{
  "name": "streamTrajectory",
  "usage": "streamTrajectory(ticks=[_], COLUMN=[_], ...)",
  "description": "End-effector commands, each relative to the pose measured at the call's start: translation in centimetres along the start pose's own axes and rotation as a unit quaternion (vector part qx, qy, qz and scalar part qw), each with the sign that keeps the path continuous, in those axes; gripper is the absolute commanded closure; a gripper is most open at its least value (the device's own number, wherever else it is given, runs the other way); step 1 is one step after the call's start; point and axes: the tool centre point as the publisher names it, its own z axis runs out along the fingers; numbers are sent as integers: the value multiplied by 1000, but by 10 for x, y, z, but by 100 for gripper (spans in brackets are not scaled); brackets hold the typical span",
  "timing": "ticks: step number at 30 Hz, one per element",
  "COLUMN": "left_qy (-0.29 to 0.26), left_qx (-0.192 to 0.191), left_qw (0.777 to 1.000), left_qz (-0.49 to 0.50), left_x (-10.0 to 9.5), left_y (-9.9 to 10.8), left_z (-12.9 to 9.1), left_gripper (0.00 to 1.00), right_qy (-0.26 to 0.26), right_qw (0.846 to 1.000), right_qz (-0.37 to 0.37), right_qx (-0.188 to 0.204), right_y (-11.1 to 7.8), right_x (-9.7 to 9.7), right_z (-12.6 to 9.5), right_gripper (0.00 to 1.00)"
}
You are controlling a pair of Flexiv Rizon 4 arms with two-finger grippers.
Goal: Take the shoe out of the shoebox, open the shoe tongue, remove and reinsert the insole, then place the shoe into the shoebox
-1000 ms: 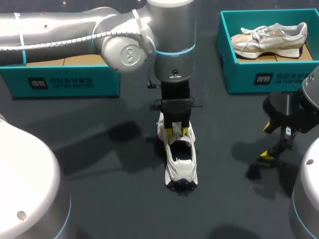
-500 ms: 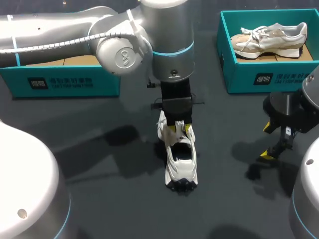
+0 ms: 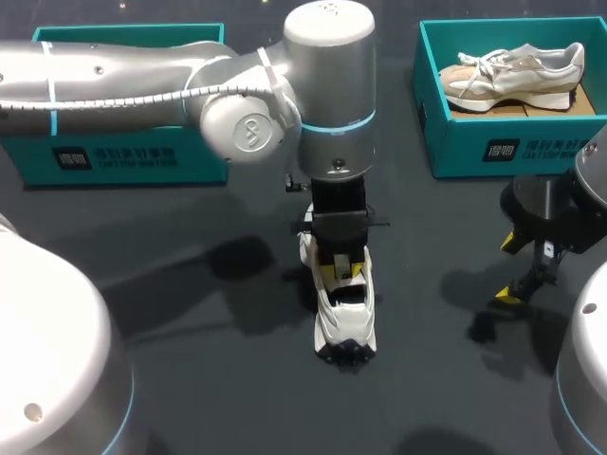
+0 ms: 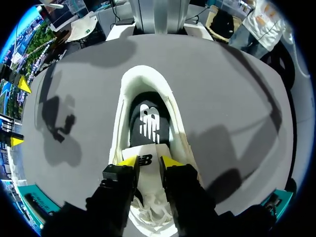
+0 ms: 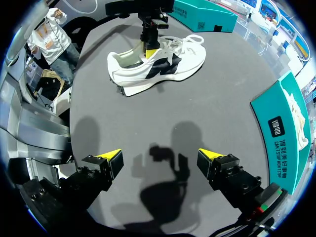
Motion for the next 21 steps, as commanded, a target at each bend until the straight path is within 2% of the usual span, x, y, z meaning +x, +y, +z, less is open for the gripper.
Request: streamTrajectory(ticks=[1, 11, 17, 21], left_qy=[-14, -47, -30, -14], left_qx=[-5, -35, -40, -33], left_qw=[1000, 998, 998, 997], left_qz=[0, 11, -23, -64], left_x=[8, 15, 11, 10], left_y=[-7, -33, -42, -54], left_z=[-3, -48, -69, -79], left_gripper=[73, 69, 64, 51], right_qy=[-2, -2, -2, -2], right_qw=[1000, 1000, 1000, 1000], right_qz=[0, 0, 0, 0], right_qx=[0, 0, 0, 0], right_y=[-1, -1, -1, -1], right_x=[2, 2, 2, 2], right_z=[0, 0, 0, 0], right_gripper=[0, 0, 0, 0])
